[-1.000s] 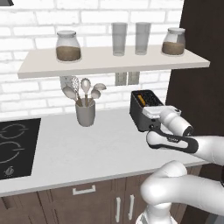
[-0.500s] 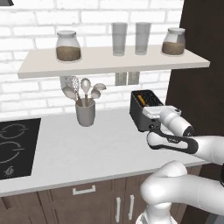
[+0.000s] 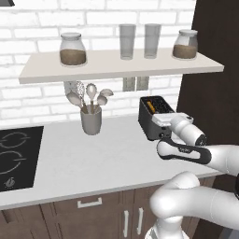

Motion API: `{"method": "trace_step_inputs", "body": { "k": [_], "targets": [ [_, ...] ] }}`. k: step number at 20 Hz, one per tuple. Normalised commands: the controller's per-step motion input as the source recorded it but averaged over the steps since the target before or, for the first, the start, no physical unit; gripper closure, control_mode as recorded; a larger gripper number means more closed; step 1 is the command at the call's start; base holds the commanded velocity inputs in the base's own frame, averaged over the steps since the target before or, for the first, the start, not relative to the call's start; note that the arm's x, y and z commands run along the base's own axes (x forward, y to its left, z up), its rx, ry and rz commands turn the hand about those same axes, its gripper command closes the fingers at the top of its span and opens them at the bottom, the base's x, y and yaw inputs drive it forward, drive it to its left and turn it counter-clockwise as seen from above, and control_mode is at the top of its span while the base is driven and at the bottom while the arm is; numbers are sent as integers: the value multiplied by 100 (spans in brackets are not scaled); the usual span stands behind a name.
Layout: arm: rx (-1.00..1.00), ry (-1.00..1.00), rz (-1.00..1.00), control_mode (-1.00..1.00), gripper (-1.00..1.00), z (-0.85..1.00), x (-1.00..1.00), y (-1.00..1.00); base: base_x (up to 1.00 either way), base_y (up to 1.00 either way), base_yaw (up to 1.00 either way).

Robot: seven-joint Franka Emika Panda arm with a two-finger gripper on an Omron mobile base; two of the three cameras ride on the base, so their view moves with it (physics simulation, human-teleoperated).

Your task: Start the toaster. Once the lever pops up, take the bread to the plate on the dining counter.

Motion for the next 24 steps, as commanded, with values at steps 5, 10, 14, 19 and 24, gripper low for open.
{"method": "trace_step_inputs", "body": {
  "k": [5, 10, 14, 19, 24],
  "targets": [
    [0, 0, 0, -100, -100, 0, 0, 0, 0, 0, 0],
    [0, 0, 0, -100, -100, 0, 0, 0, 0, 0, 0],
    [0, 0, 0, -100, -100, 0, 0, 0, 0, 0, 0],
    [0, 0, 0, -100, -100, 0, 0, 0, 0, 0, 0],
    [0, 0, 0, -100, -100, 0, 0, 0, 0, 0, 0]
  ]
}}
